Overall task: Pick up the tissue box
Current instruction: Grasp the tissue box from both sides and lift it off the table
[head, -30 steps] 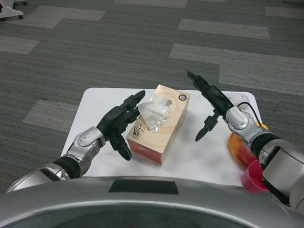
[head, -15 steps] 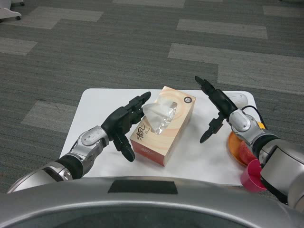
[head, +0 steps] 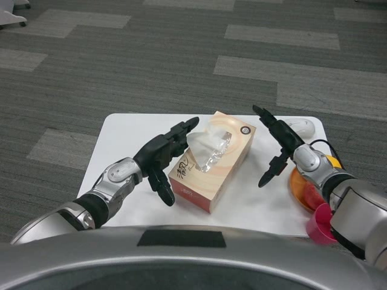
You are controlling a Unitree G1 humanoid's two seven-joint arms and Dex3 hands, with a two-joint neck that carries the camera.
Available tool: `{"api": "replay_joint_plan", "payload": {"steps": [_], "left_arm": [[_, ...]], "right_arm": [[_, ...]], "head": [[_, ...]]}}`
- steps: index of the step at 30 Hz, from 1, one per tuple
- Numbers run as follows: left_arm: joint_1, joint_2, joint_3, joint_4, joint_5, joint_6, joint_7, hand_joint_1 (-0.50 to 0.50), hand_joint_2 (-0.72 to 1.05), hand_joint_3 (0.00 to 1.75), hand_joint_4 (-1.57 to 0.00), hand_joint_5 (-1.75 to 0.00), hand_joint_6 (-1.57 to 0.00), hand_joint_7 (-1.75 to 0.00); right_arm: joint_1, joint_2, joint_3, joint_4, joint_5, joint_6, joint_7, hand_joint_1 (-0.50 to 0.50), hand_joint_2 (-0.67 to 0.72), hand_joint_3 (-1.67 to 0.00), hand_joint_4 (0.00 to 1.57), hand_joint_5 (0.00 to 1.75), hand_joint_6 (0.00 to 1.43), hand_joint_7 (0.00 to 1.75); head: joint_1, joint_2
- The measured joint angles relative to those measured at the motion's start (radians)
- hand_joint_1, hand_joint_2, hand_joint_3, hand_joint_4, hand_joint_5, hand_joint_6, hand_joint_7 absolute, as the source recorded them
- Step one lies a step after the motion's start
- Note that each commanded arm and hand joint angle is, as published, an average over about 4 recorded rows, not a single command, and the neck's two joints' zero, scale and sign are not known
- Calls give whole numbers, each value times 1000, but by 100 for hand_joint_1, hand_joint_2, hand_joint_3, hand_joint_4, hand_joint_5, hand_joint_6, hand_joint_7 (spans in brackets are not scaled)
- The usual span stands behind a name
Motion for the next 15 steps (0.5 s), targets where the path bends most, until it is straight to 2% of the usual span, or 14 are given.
{"api": "replay_joint_plan", "payload": {"steps": [10, 15], "left_arm": [[-20, -1, -29, 0, 12, 11, 1, 50, -37, 9, 0, 0, 0, 0], [-31, -1, -45, 0, 12, 17, 1, 50, -37, 9, 0, 0, 0, 0]], "right_arm": [[-1, 7, 43, 14, 0, 21, -3, -46, 15, -16, 0, 10, 0, 0], [-1, 11, 54, 30, -1, 32, -11, -46, 6, -16, 0, 10, 0, 0]], "head": [[-3, -5], [-6, -5]]}}
